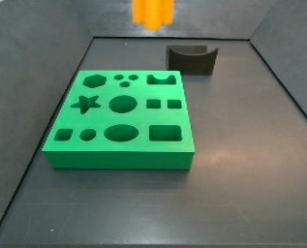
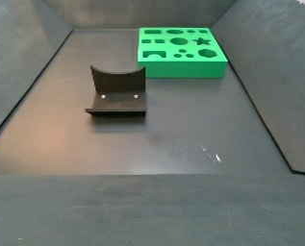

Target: Insert the 3 prong object.

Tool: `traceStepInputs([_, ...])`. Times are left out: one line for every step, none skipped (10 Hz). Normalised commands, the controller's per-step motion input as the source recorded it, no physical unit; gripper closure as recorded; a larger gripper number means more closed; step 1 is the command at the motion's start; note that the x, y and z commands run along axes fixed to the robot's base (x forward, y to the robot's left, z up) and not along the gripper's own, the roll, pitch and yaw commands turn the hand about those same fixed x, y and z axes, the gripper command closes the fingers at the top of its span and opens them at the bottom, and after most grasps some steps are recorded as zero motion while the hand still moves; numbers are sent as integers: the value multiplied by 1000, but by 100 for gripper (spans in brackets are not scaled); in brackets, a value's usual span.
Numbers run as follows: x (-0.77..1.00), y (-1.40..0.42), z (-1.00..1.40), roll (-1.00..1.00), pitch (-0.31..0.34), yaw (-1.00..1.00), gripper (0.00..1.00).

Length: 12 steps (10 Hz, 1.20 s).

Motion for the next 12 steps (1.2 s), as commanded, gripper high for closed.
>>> traceStepInputs([0, 823, -1000, 179, -36, 60, 100])
traceStepInputs([0, 871, -914, 229, -37, 0, 100])
traceStepInputs([0, 743, -751, 313, -23, 0, 100])
traceStepInputs([0, 677, -694, 351, -19, 14, 100])
traceStepInputs([-263, 349, -926, 201, -34, -66, 100])
traceStepInputs([-311, 237, -1000, 69, -27, -74, 100])
traceStepInputs([-249, 174, -871, 64, 0, -71, 100])
traceStepInputs([-269, 163, -740, 63, 0, -131, 100])
traceStepInputs([-126, 86, -634, 19, 53, -269, 100])
traceStepInputs([-160, 86, -591, 0, 50, -286, 100])
traceStepInputs([-143, 106, -569, 0, 39, -211, 100])
traceStepInputs([-123, 117, -457, -13, 46, -171, 100])
